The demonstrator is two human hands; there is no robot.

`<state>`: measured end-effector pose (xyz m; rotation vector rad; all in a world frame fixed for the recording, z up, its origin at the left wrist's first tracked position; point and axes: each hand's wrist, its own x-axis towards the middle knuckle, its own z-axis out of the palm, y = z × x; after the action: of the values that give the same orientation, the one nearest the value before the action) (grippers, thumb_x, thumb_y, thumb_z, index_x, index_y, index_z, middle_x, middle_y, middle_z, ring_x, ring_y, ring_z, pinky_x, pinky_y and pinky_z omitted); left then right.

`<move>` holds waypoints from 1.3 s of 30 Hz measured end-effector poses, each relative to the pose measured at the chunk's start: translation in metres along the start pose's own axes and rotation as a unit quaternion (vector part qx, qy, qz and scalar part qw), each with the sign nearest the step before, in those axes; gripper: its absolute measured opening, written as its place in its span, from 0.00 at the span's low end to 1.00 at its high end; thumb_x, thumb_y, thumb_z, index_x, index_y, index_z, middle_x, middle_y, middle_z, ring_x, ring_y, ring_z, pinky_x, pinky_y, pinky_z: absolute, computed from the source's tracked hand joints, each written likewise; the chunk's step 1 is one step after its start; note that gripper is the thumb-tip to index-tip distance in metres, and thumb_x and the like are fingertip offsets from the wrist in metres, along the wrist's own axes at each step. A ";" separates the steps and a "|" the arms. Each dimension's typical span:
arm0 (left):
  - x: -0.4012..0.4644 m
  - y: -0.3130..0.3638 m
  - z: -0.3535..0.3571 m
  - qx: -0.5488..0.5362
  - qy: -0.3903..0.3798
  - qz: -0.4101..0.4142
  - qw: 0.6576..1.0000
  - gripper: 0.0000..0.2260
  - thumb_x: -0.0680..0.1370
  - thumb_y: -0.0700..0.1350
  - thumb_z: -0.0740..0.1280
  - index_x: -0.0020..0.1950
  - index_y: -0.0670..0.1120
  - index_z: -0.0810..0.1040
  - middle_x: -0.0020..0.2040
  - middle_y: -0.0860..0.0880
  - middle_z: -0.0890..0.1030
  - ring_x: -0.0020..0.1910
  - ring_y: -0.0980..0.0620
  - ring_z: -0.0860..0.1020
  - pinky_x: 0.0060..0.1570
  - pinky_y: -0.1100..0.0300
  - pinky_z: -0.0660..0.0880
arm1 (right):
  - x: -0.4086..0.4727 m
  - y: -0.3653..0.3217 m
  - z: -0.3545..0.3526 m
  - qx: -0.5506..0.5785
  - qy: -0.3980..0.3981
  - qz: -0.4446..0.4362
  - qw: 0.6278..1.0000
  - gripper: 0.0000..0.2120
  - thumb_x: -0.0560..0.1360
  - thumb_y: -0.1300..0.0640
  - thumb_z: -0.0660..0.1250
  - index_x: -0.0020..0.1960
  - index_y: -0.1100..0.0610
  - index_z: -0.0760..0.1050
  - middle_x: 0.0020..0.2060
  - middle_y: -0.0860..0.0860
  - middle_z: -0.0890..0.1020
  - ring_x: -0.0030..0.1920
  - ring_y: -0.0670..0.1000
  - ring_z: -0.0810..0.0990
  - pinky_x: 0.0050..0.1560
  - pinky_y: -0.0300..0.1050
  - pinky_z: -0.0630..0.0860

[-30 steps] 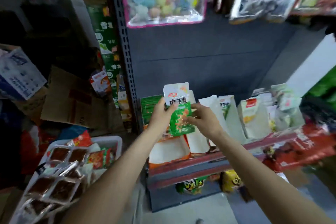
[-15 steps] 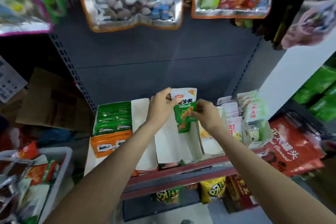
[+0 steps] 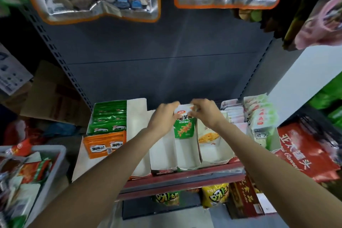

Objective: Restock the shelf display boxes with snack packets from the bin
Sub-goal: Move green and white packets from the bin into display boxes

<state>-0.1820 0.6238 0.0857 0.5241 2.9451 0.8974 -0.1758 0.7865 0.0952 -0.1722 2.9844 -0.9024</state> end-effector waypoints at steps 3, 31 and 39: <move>0.002 -0.004 0.009 0.107 0.017 0.036 0.993 0.12 0.76 0.47 0.68 0.58 0.47 0.76 0.55 0.49 0.75 0.57 0.47 0.70 0.54 0.56 0.66 | 0.004 0.004 0.006 -0.059 -0.008 -0.022 0.998 0.09 0.73 0.60 0.70 0.51 0.62 0.79 0.56 0.56 0.76 0.56 0.55 0.74 0.51 0.43 0.69; -0.091 -0.091 -0.089 -0.081 0.174 -0.152 0.970 0.08 0.77 0.42 0.64 0.55 0.47 0.78 0.45 0.52 0.80 0.42 0.54 0.77 0.43 0.60 0.74 | 0.003 -0.136 0.067 0.101 -0.055 -0.081 0.990 0.08 0.76 0.63 0.64 0.55 0.61 0.76 0.52 0.53 0.81 0.51 0.51 0.78 0.50 0.35 0.70; -0.211 -0.227 -0.153 -0.082 0.238 -0.281 0.926 0.13 0.75 0.47 0.59 0.50 0.41 0.78 0.43 0.39 0.81 0.45 0.40 0.79 0.44 0.50 0.73 | -0.012 -0.277 0.190 0.107 -0.176 -0.129 0.970 0.10 0.73 0.68 0.62 0.53 0.62 0.78 0.49 0.58 0.83 0.47 0.52 0.79 0.49 0.39 0.71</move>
<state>-0.0715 0.2968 0.0728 -0.6090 3.0668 1.2993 -0.1270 0.4536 0.0900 -0.6518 2.5562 -1.0771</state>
